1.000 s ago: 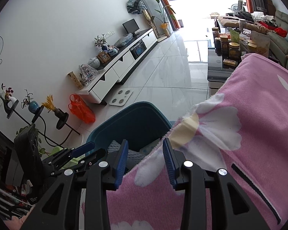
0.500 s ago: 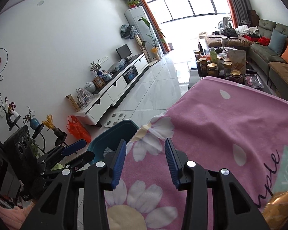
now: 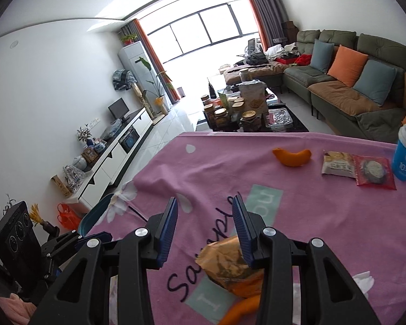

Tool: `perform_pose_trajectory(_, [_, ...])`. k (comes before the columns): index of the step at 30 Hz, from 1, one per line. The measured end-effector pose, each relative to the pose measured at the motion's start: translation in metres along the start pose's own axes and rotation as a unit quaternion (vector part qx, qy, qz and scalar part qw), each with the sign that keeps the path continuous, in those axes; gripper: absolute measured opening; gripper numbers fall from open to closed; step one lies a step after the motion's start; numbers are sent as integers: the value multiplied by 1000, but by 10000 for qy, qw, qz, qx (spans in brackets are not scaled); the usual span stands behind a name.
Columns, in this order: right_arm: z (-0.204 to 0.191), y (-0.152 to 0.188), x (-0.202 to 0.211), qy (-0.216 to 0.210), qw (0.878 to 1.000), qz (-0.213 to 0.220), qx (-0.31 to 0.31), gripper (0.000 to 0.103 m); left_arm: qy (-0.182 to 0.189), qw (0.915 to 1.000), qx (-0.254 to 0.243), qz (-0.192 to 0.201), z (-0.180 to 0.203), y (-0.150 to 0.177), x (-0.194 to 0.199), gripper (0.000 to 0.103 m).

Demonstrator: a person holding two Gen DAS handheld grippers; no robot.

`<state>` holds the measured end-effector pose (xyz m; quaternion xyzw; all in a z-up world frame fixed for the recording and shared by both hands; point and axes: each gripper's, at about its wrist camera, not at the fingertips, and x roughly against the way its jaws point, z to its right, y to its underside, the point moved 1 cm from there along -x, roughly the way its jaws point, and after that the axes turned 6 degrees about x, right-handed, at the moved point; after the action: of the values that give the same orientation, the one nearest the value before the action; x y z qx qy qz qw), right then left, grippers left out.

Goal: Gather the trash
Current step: 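Grasp the gold wrapper with the left tool while the right tool grasps the orange peel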

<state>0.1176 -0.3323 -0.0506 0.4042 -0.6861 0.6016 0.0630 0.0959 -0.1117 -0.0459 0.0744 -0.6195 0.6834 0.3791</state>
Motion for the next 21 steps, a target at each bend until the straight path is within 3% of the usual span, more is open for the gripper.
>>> perform_pose_trajectory(9, [60, 10, 11, 385, 9987, 2, -331, 39, 395, 9981, -35, -462, 35, -14, -56, 61])
perform_pose_trajectory(21, [82, -19, -25, 366, 9989, -197, -221, 44, 551, 9910, 129, -1212, 45, -25, -110, 62])
